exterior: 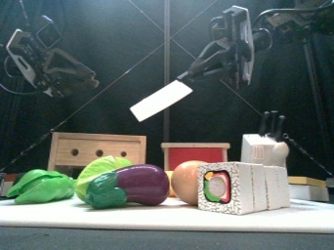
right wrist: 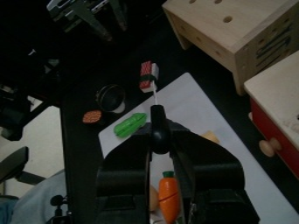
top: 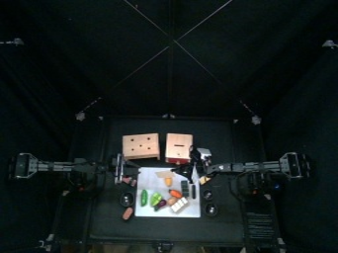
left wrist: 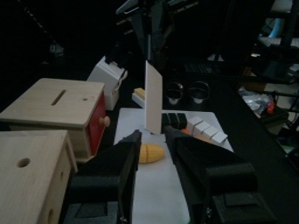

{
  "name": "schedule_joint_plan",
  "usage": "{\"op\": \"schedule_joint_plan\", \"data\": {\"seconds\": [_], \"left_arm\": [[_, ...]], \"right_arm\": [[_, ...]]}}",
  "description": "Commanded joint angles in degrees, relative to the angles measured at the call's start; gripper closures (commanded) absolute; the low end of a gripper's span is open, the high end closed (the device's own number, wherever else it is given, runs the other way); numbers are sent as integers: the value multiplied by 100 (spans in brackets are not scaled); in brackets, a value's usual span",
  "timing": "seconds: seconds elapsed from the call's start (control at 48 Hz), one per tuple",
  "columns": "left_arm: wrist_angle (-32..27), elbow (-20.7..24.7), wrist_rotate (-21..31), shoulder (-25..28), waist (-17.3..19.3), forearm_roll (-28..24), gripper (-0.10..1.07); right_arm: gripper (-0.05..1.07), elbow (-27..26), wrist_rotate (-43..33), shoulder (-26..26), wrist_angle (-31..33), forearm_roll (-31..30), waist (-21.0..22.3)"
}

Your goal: Hold cleaver with other hand

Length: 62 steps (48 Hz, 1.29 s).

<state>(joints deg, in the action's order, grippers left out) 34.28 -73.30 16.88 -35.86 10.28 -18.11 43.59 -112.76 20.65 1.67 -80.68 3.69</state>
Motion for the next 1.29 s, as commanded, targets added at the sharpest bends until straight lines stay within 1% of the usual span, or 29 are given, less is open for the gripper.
{"op": "schedule_joint_plan", "data": {"seconds": [0.0,0.104,0.188,0.292,0.396,0.521,0.667,0.792,0.875,0.958,1.125,1.271], "left_arm": [[18,70,0,26,-79,-9,26],[9,53,0,105,-114,9,26],[18,53,0,176,-114,9,26],[9,62,0,202,-114,9,26],[9,88,0,193,-114,9,26],[9,97,0,193,-105,9,26],[9,88,0,193,-105,9,26],[9,62,0,193,-105,9,26],[9,53,0,193,-105,9,26],[9,53,0,193,-105,9,26],[9,53,0,202,-88,9,26],[9,53,0,193,-97,9,26]], "right_arm": [[53,-158,26,97,18,-149,26],[53,-211,9,149,88,-475,-18],[53,-229,-18,211,193,-580,-18],[53,-360,0,387,167,-413,-18],[53,-650,53,677,-141,-167,35],[53,-879,53,984,-316,-158,149],[52,-914,53,1345,-167,-141,413],[52,-940,53,1406,123,-35,510],[52,-1002,62,1397,325,220,501],[51,-1063,70,1345,369,439,501],[51,-1239,70,1336,431,369,422],[51,-1248,70,1274,738,422,334]]}}
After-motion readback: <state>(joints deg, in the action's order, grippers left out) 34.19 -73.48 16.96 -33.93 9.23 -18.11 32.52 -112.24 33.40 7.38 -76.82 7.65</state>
